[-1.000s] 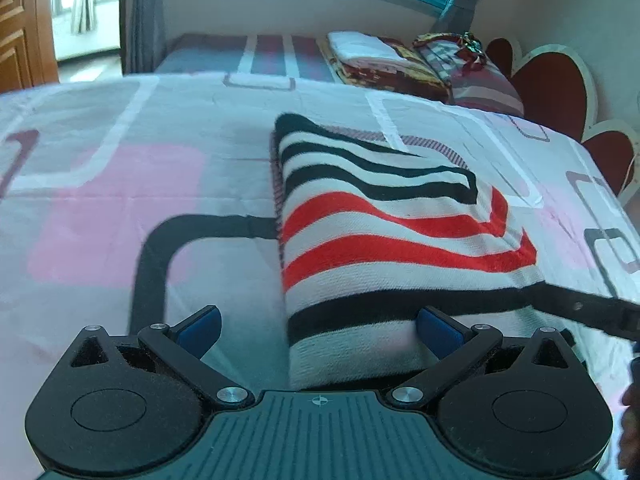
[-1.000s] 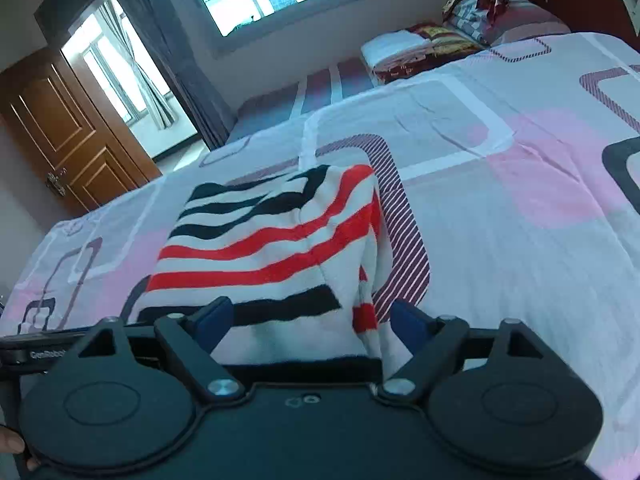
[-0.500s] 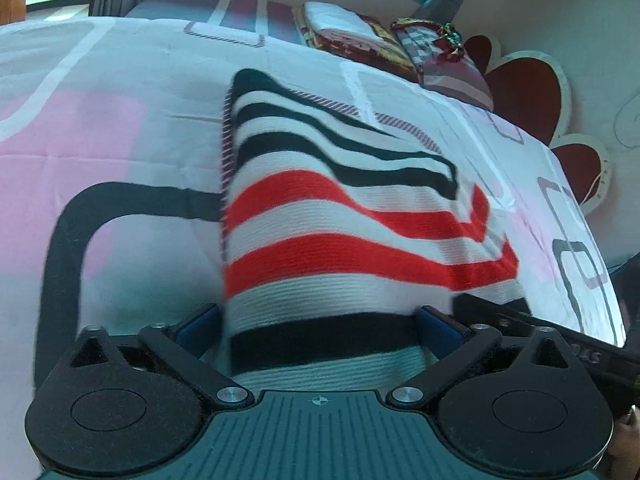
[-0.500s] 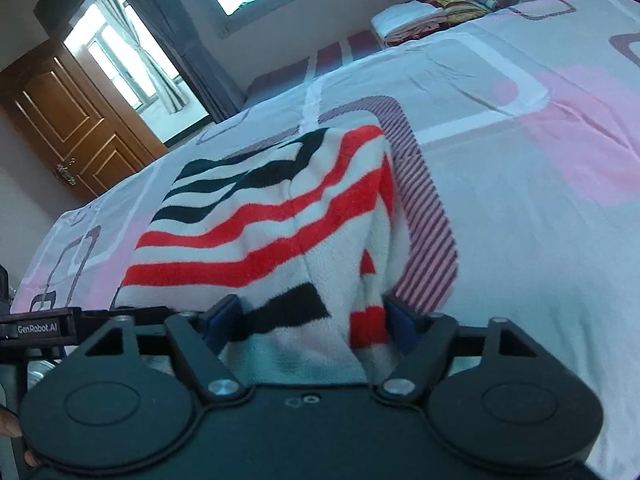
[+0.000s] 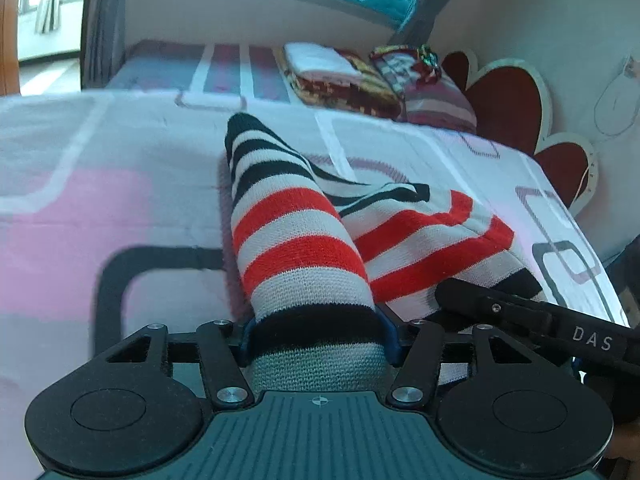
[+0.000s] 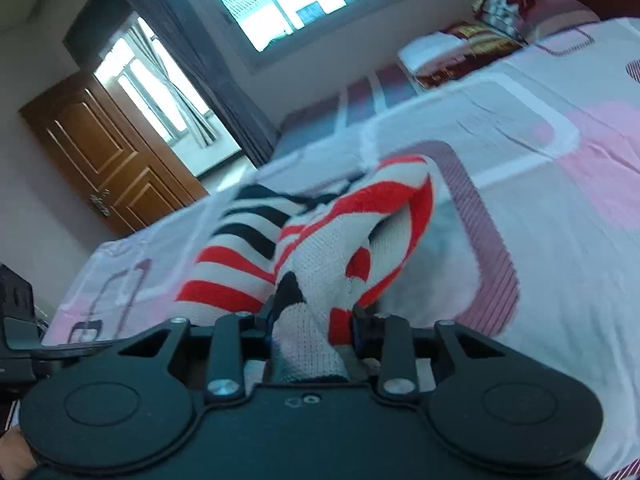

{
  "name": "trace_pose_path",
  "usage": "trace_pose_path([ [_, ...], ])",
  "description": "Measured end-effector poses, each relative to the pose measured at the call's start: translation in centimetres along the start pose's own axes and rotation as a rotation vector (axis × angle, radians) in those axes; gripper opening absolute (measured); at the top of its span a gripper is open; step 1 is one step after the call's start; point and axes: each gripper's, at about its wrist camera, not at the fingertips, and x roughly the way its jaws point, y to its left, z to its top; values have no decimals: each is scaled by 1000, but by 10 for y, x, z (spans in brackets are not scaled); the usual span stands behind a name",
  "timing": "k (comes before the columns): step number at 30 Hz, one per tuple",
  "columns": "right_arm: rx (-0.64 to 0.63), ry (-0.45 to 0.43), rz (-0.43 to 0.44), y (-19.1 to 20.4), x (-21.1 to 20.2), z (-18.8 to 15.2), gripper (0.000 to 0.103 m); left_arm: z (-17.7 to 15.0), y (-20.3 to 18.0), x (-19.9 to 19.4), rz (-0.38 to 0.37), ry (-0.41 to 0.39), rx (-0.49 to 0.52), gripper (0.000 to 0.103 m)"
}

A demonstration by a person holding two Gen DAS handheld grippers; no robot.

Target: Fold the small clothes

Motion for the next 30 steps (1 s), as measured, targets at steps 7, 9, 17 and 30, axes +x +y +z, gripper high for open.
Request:
trace_pose_path([
  [7, -14, -42, 99, 41, -2, 3, 32, 9, 43, -58, 83, -73, 5, 57],
  [9, -13, -42, 129, 57, 5, 2, 32, 9, 62, -73, 108, -86, 3, 57],
  [17, -18, -27, 206, 136, 53, -14, 32, 11, 172, -117, 175, -114, -36, 57],
  [30, -13, 47, 127, 225, 171, -67, 34, -8, 345, -74, 186, -27, -134, 75],
])
